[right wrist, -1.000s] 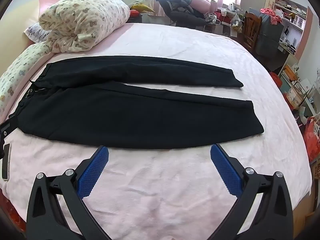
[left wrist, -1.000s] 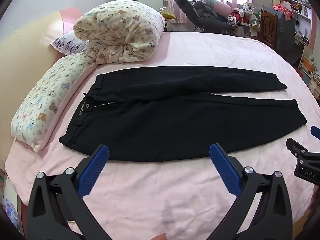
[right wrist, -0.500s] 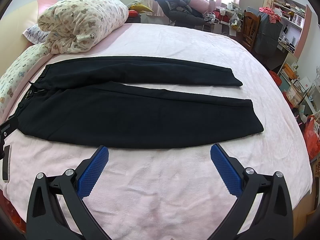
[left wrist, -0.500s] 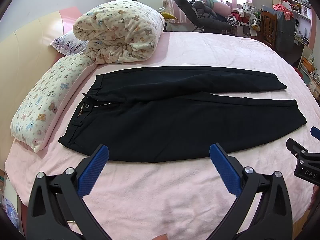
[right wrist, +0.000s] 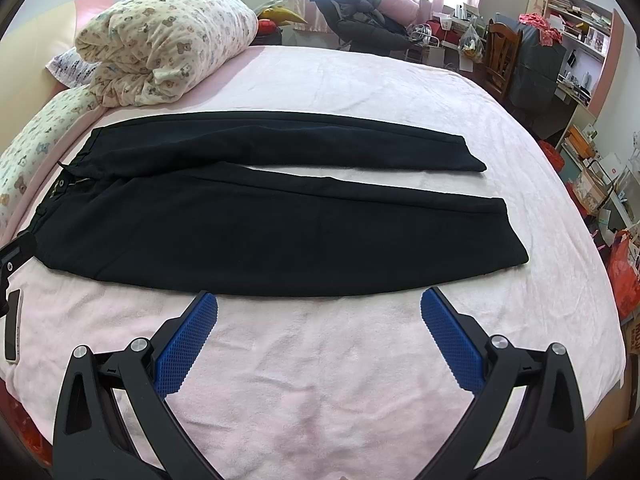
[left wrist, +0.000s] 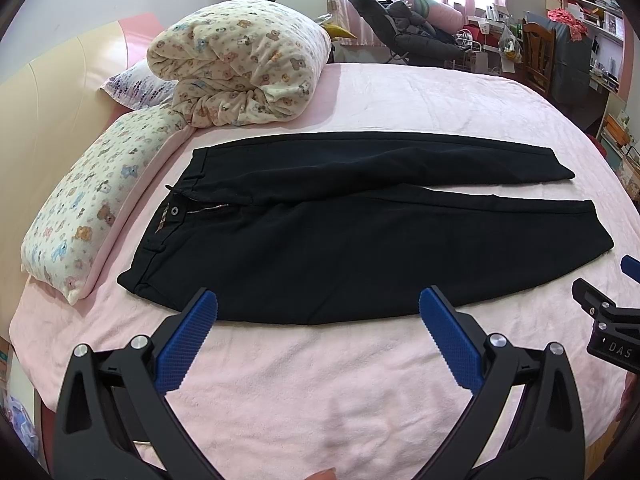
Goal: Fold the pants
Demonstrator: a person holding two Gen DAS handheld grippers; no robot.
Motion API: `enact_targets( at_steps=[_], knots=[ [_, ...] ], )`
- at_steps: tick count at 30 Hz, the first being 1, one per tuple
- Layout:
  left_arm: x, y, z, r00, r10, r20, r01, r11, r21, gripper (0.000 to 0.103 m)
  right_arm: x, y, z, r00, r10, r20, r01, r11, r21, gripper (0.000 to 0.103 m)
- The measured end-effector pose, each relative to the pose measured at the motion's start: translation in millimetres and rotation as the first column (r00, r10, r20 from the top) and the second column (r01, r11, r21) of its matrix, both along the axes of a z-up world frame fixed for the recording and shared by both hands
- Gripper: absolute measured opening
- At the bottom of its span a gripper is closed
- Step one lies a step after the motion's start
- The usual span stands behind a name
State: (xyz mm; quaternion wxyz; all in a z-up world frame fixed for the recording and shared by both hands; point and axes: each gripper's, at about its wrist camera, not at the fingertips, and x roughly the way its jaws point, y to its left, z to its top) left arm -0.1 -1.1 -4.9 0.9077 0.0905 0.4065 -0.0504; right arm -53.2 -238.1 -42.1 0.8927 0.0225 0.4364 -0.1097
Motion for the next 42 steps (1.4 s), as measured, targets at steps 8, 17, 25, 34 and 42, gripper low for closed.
enact_targets(
  at_steps=[8, 17, 25, 34, 42],
  knots=[
    [-0.1, 0.1, -0.4, 1.0, -0.001, 0.001, 0.001, 1.0, 0.001, 0.101, -0.7, -1.0, -0.3, 1.0, 0.001, 0.002, -0.001, 1.0, -0.001, 0.102],
    [0.0, -0.4, 0.0, 1.0, 0.0, 0.0, 0.0, 1.0, -0.001, 0.101, -1.2, -0.7, -1.0, 1.0, 0.001, 0.002, -0.001, 1.0, -0.001, 0.102],
    [0.0, -0.7, -0.4, 1.0, 0.001, -0.001, -0.001, 1.0, 0.001, 0.101, -0.2, -3.1, -2.6, 1.0, -0.002, -0.001, 0.002, 1.0, 0.002, 0.102],
    [0.4, -0.2, -0.5, 1.0, 0.0, 0.0, 0.0, 1.0, -0.001, 0.101, -0.2, -3.0, -2.4, 1.0, -0.003, -0.001, 0.003, 1.0, 0.003, 0.102],
    [0.8, 0.3, -1.1, 1.0, 0.0, -0.004, 0.0, 1.0, -0.002, 0.101, -0.2, -3.1, -2.7, 1.0, -0.006, -0.004, 0.006, 1.0, 0.004, 0.102]
  ],
)
